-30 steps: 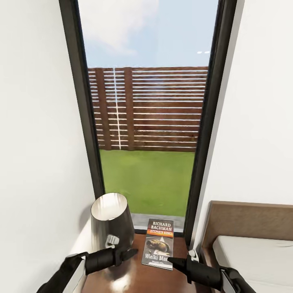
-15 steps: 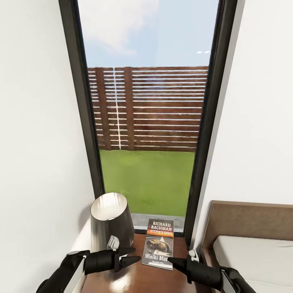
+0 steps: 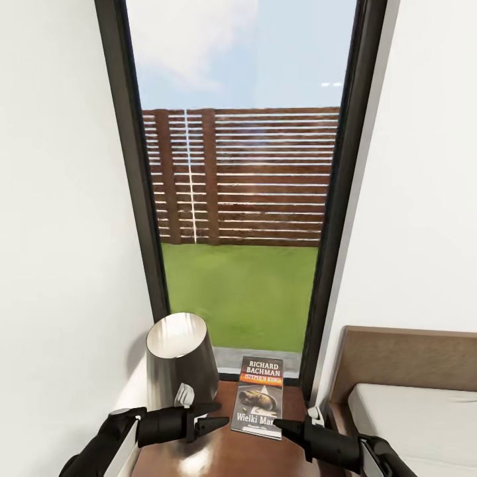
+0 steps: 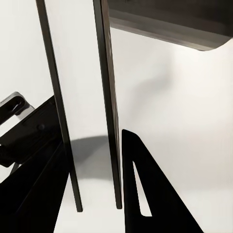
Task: In the bedroom, move the book from the bed onto either nightstand, and place the two sandals side by side next to the bed.
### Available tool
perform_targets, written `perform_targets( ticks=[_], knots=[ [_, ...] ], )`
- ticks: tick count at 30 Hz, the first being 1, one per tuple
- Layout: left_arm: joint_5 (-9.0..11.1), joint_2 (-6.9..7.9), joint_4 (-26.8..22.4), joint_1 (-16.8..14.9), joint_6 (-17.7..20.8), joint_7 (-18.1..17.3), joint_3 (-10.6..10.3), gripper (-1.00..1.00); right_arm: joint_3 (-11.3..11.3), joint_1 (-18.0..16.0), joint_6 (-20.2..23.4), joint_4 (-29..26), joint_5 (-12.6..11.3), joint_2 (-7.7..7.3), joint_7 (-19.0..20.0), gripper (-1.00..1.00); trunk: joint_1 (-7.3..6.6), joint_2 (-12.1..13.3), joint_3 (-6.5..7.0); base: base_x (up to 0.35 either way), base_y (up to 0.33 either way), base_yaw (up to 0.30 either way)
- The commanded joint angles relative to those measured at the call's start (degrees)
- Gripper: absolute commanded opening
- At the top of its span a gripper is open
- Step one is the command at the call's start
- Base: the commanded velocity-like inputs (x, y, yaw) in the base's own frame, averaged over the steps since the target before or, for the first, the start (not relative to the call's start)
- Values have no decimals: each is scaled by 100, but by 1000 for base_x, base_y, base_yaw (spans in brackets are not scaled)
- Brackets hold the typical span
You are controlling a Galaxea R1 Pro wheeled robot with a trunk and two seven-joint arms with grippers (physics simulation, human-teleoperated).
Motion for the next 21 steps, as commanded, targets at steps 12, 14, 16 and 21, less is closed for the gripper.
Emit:
perform_targets(
  ticks=[12,14,16,21],
  knots=[
    [60,13,0,-5,60,4,-23,100,-18,-5,42,4,-12,1,8,-100,267,-493,-227,0,0,0],
    [62,13,0,-5,60,4,-23,100,-19,-5,42,4,-12,1,8,-100,310,-573,-263,0,0,0],
    [62,13,0,-5,60,4,-23,100,-19,-5,42,6,-12,1,-1,-100,354,-654,-299,0,0,0],
    [63,13,0,-5,60,4,-23,100,-22,-5,42,11,-12,2,-271,-100,464,-854,-389,0,0,0]
  ],
)
